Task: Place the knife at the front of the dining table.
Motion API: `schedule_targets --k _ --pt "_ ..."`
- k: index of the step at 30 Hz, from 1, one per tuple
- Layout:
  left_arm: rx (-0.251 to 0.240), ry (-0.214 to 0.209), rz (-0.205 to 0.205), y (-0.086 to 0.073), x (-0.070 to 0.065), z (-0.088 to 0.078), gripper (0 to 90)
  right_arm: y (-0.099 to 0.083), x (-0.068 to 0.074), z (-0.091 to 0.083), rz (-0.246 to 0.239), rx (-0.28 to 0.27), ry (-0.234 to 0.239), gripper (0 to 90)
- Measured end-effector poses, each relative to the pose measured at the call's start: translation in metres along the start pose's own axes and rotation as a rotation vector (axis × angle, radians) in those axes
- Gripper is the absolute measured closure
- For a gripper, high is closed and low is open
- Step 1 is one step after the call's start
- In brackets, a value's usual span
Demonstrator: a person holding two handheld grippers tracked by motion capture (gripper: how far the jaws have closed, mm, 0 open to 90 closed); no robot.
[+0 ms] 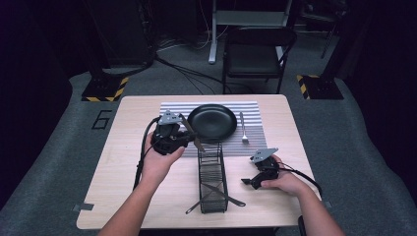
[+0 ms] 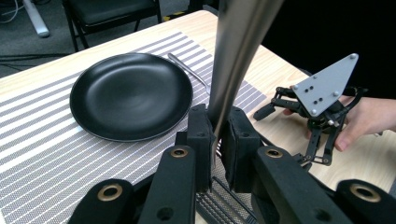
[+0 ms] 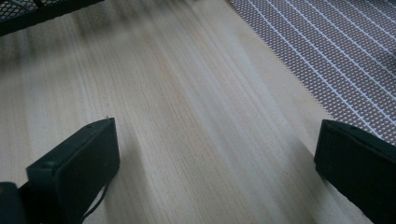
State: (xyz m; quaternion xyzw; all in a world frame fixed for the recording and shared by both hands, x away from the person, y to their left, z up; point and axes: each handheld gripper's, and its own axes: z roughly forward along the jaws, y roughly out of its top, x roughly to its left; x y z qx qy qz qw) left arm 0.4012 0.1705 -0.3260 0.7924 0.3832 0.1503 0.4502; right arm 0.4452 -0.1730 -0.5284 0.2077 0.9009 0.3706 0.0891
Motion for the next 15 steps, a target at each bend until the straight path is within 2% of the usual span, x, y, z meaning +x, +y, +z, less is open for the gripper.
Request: schedule_targets --k 6,10,15 --pt "-0.005 0.012 0.016 0.008 -0.001 -0.01 82.3 0.0 0.0 0.0 0.0 0.0 0.0 0.0" --pt "-0.022 0.02 0.014 0.015 0.0 -0.023 82.4 0.0 0.0 0.0 0.0 0.0 0.0 0.0" --pt "-0.029 0.029 0.018 0.018 0.001 -0.031 82.4 0.0 0.0 0.0 0.0 0.0 0.0 0.0"
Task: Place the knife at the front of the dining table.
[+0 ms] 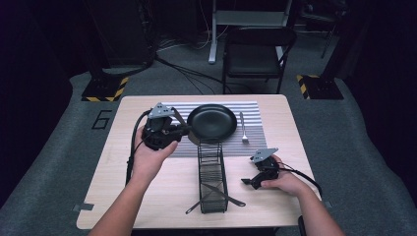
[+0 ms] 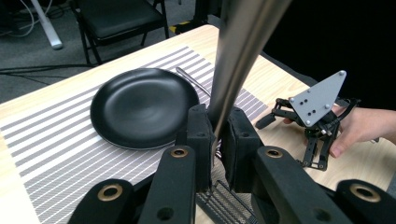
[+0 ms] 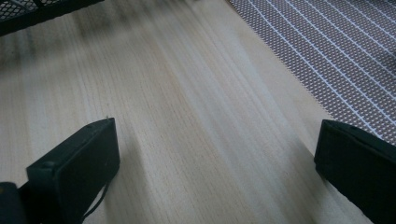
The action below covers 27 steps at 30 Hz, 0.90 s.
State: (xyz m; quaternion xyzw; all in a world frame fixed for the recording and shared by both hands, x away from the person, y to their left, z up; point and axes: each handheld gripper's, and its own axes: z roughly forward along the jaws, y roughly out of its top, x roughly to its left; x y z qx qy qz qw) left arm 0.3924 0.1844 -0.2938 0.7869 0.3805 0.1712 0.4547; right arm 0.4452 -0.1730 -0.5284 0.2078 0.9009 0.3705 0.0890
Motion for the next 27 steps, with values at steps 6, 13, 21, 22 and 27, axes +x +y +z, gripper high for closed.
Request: schedule_targets --k 6,13,21,22,27 --pt "-0.013 0.02 -0.005 0.002 0.004 -0.01 82.3 0.0 0.0 0.0 -0.004 0.0 0.001 0.0" --pt "-0.017 0.026 -0.022 -0.001 0.011 -0.015 82.5 0.0 -0.001 0.0 -0.009 -0.002 0.0 0.0" --pt "-0.02 0.05 -0.037 -0.004 0.02 -0.018 82.4 0.0 0.0 0.0 -0.003 0.0 0.0 0.0" --pt "-0.02 0.05 -0.037 -0.004 0.02 -0.018 82.5 0.0 0.0 0.0 -0.003 0.0 0.0 0.0" --pt "-0.02 0.075 -0.058 -0.012 0.03 -0.018 82.5 0.0 0.0 0.0 0.0 0.0 0.0 0.0"
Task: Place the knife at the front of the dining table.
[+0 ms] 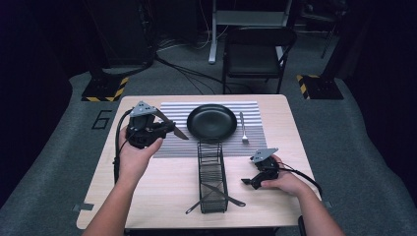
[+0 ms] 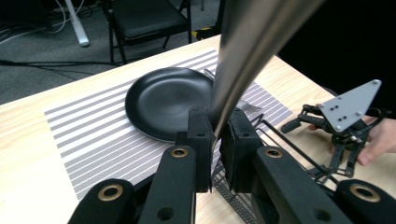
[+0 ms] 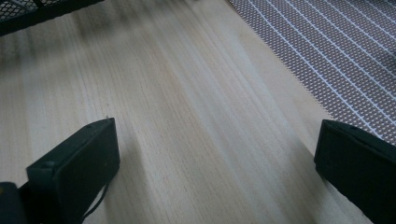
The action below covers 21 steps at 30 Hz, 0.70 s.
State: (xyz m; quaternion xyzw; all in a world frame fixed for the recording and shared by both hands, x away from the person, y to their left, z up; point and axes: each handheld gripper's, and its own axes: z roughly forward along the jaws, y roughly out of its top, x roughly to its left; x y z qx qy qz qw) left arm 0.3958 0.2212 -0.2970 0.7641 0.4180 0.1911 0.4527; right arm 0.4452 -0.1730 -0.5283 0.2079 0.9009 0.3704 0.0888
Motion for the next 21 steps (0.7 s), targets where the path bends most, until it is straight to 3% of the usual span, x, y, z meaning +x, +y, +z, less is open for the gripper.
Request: schedule_targets --k 12,21 --pt "0.003 0.058 -0.05 -0.018 0.023 0.014 82.5 0.0 0.0 0.0 0.002 0.0 -0.001 0.0" --pt "0.003 0.086 -0.06 -0.028 0.033 0.022 82.5 0.0 0.0 0.0 0.001 0.0 -0.001 0.0"
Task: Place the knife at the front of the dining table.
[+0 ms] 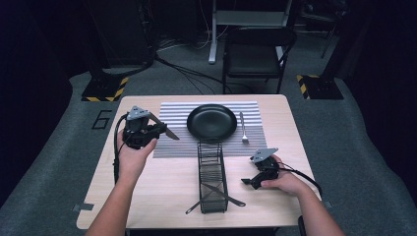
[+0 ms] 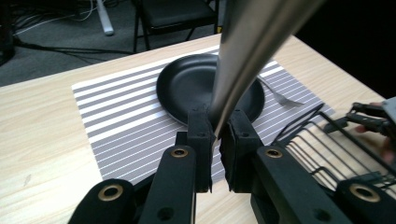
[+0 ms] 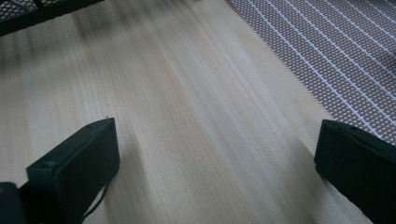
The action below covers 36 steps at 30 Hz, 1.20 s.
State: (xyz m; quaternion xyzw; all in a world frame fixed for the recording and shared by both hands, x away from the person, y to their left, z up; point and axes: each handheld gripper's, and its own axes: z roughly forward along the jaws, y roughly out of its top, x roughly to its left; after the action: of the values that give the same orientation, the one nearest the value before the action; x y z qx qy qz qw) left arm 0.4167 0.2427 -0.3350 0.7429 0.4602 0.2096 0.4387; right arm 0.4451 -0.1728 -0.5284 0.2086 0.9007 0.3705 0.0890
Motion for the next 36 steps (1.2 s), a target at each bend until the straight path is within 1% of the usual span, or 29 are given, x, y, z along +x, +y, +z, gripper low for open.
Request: schedule_targets --k 2,3,7,9,12,13,14,15,18,19,20,21,23,29,31,32,36 --pt "0.002 0.004 -0.01 -0.003 0.003 0.003 82.5 0.0 0.0 0.0 0.0 0.0 0.0 0.0" --pt "0.003 0.011 -0.01 -0.006 0.005 0.006 82.6 0.0 0.0 0.0 0.0 0.0 0.0 0.0" --pt "0.004 0.017 -0.013 -0.011 0.009 0.01 82.6 0.0 0.0 0.0 0.0 0.0 0.0 0.0" --pt "0.017 0.026 -0.018 -0.016 0.013 0.016 82.5 0.0 0.0 0.0 0.0 0.0 0.0 0.0" --pt "0.027 0.035 -0.023 -0.021 0.015 0.019 82.6 0.0 0.0 0.0 0.0 0.0 0.0 0.0" --pt "0.033 0.04 -0.027 -0.025 0.018 0.023 82.6 0.0 0.0 0.0 0.0 0.0 0.0 0.0" --pt "0.033 0.04 -0.027 -0.025 0.018 0.023 82.6 0.0 0.0 0.0 -0.001 0.0 0.0 0.0" --pt "0.037 0.041 -0.025 -0.03 0.02 0.027 82.6 0.0 0.0 0.0 -0.001 -0.001 0.0 0.0" --pt "0.045 0.041 -0.023 -0.035 0.023 0.032 82.6 0.0 0.0 0.0 0.001 0.0 0.0 0.0" --pt "0.056 0.048 -0.026 -0.04 0.024 0.036 82.5 0.0 0.0 0.0 -0.004 0.0 0.001 0.0" --pt "0.056 0.048 -0.026 -0.04 0.024 0.036 82.6 0.0 0.0 0.0 -0.004 0.0 0.001 0.0" --pt "0.067 0.056 -0.019 -0.044 0.026 0.04 82.6 0.0 0.0 0.0 -0.003 -0.001 0.0 0.0" --pt "0.069 0.062 -0.019 -0.046 0.026 0.042 82.6 0.0 0.0 0.0 -0.003 -0.001 0.0 0.0" --pt "0.079 0.071 -0.041 -0.055 0.032 0.048 82.6 0.0 0.0 0.0 -0.003 -0.001 0.0 0.0" --pt "0.086 0.073 -0.039 -0.057 0.033 0.05 82.6 0.0 0.0 0.0 -0.003 -0.001 0.0 0.0" --pt "0.099 0.07 -0.035 -0.058 0.034 0.05 82.6 0.0 0.0 0.0 -0.003 -0.001 0.0 0.0" --pt "0.103 0.066 -0.039 -0.061 0.035 0.053 82.6 0.0 0.0 0.0 -0.003 -0.001 0.0 0.0"
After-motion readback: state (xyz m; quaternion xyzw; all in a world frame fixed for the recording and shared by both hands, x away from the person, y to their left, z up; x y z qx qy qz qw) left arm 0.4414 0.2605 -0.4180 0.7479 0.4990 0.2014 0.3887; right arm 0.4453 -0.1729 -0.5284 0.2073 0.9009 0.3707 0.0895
